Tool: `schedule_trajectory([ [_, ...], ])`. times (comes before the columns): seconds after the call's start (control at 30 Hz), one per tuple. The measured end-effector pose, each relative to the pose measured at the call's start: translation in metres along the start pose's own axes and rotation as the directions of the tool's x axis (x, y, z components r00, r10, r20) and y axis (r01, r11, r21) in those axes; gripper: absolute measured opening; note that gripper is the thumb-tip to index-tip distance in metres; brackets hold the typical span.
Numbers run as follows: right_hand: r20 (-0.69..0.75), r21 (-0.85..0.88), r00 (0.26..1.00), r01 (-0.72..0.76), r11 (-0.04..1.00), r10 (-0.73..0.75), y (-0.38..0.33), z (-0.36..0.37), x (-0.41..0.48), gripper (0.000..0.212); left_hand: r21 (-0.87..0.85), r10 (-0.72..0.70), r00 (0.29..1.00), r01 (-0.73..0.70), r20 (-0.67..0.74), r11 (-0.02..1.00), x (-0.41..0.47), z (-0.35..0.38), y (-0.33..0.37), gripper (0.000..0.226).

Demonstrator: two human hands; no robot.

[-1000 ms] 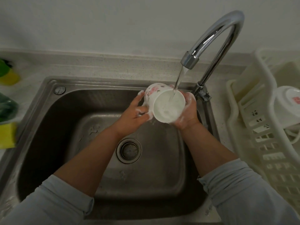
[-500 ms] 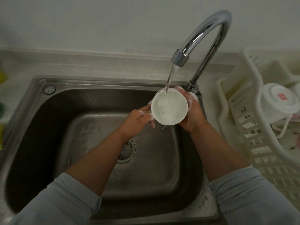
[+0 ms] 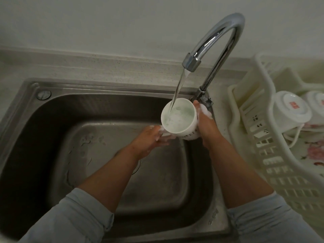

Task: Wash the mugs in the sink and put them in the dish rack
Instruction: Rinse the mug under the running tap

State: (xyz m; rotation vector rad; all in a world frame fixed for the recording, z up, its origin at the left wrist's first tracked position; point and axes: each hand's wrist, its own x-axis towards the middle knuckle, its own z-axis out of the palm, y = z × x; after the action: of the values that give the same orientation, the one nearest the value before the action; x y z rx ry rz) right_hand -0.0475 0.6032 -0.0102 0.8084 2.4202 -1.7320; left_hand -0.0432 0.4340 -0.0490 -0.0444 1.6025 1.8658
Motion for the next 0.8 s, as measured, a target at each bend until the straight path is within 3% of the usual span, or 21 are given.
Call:
schedule_trajectory([
  [0.1,0.097,-0.112,0.995,-0.022,0.993,0.033,0.001,-0.005,-0.002,0.029,0.006,-0.073,0.996,0.073,0.055,0.997,-0.002,0.000,-0.001,0.025],
  [0.2,0.210,-0.134,0.962,-0.148,0.980,0.174,0.004,-0.005,-0.003,0.038,0.065,-0.147,0.987,0.143,0.060,0.988,-0.009,-0.006,-0.002,0.027],
  [0.4,0.355,-0.096,0.775,-0.527,0.845,0.523,0.025,0.002,-0.014,0.052,0.085,-0.362,0.929,0.355,0.082,0.931,-0.022,-0.020,0.004,0.028],
  [0.5,0.406,-0.062,0.704,-0.614,0.786,0.582,0.036,0.008,-0.019,0.052,0.113,-0.449,0.890,0.439,0.084,0.891,-0.027,-0.022,0.013,0.021],
  [0.6,0.467,0.016,0.623,-0.715,0.699,0.627,0.043,0.016,-0.020,0.064,0.203,-0.497,0.868,0.482,0.027,0.852,-0.025,-0.027,0.020,0.030],
  [0.73,0.535,0.115,0.577,-0.774,0.623,0.618,0.052,0.034,-0.014,0.076,0.351,-0.472,0.877,0.470,-0.087,0.810,-0.024,-0.028,0.035,0.035],
  [0.8,0.579,0.128,0.549,-0.791,0.598,0.602,0.053,0.044,-0.010,0.075,0.491,-0.447,0.881,0.461,-0.154,0.739,-0.025,-0.026,0.046,0.030],
])
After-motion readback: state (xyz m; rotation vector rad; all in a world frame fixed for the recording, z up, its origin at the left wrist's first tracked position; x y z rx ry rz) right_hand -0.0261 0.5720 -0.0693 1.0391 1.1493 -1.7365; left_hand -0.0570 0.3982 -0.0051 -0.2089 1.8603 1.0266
